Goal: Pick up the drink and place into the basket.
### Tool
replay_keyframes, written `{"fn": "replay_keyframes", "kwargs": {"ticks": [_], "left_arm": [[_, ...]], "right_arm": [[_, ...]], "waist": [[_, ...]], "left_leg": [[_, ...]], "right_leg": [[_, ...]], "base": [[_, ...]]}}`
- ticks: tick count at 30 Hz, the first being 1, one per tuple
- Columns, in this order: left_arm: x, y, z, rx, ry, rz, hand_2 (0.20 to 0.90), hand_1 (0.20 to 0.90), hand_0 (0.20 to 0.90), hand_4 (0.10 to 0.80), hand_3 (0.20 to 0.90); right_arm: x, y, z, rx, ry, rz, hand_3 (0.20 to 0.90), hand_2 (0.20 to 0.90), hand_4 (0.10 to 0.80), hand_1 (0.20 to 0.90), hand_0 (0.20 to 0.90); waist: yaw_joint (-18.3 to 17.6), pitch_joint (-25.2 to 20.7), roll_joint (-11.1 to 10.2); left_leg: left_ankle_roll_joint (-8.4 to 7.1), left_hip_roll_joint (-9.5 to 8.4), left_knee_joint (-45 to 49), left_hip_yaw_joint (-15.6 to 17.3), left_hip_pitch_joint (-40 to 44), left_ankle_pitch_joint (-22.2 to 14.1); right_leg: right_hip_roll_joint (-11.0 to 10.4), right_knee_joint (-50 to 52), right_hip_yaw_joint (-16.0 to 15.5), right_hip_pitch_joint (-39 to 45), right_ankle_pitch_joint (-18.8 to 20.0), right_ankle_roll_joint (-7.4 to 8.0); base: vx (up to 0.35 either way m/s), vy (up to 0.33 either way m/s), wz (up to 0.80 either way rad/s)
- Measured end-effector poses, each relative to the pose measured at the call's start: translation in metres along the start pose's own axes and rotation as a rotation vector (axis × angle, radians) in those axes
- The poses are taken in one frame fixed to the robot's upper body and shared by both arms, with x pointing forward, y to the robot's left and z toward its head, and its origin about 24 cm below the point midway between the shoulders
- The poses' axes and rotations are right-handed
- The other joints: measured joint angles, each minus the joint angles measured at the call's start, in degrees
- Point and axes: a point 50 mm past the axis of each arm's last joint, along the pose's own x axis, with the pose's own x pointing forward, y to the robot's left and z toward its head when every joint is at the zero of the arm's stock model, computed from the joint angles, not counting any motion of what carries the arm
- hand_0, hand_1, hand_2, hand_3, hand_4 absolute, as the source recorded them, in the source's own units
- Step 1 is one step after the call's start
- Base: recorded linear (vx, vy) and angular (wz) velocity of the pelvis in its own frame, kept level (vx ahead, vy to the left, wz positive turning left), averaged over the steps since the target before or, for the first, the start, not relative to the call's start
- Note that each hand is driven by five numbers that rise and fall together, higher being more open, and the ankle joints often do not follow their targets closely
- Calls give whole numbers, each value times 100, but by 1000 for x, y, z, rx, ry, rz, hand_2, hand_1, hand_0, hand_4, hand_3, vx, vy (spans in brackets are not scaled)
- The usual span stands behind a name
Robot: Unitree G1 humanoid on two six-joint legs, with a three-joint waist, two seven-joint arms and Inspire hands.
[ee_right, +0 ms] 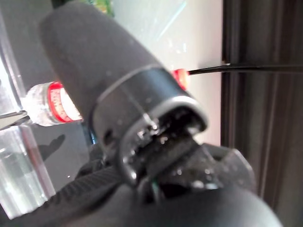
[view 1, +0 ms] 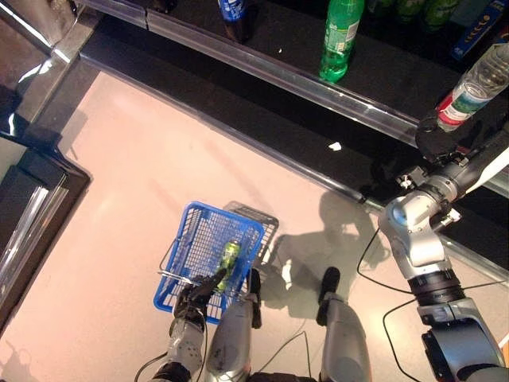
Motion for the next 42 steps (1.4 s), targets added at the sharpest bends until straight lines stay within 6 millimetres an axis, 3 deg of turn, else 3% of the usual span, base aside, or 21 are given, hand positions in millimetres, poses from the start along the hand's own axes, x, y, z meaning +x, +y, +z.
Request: {"fn": "replay_keyframes", "kwargs": {"ticks": [12,18,23,30,31,32,42], "left_arm": [[2,-7,6,-3,-4,-29,300,300,300,100,200],[3,-8,9,-16,-5,-33,300,300,300,100,200],[4,-8,10,-23,5,-32,300,300,300,100,200],[4,-8,11,-21,17,-37,300,300,300,100,200],[5,-8,12,-19,18,-37,300,300,300,100,200],[5,-8,12,-19,18,-38,300,300,300,100,200],[5,-8,13,-17,23,-52,300,300,300,100,200]], "right_arm": [[15,13,19,59,-16,18,900,900,800,900,900],[39,17,32,82,-15,-5,900,900,800,900,900],[51,18,29,61,18,-9,900,900,800,900,900],[76,7,35,27,3,-15,900,900,800,900,900],[79,7,37,29,7,-21,255,347,155,347,347],[83,7,38,27,8,-24,200,300,100,300,300],[108,-8,36,-39,40,-64,200,300,100,300,300]], "waist": [[62,68,98],[141,71,104],[156,72,106],[280,72,106],[279,72,106],[281,72,106],[283,73,104]], "left_leg": [[-2,5,167,-22,-287,-3],[-2,1,171,-24,-385,-2],[1,1,165,-30,-383,-4],[1,-2,236,-34,-382,-4],[1,-2,248,-34,-382,-4],[1,-3,254,-35,-383,-3],[1,-13,276,-73,-385,-1]], "right_leg": [[-19,196,18,-289,-21,-41],[-21,209,18,-392,-4,-14],[-23,256,7,-402,-2,-12],[-35,314,10,-393,-3,-20],[-37,323,12,-392,-4,-23],[-38,323,14,-392,-7,-27],[-52,370,0,-391,-7,-33]], "base": [[0,0,0],[0,0,0],[0,0,0],[0,0,0],[0,0,0],[0,0,0],[0,0,0]]}}
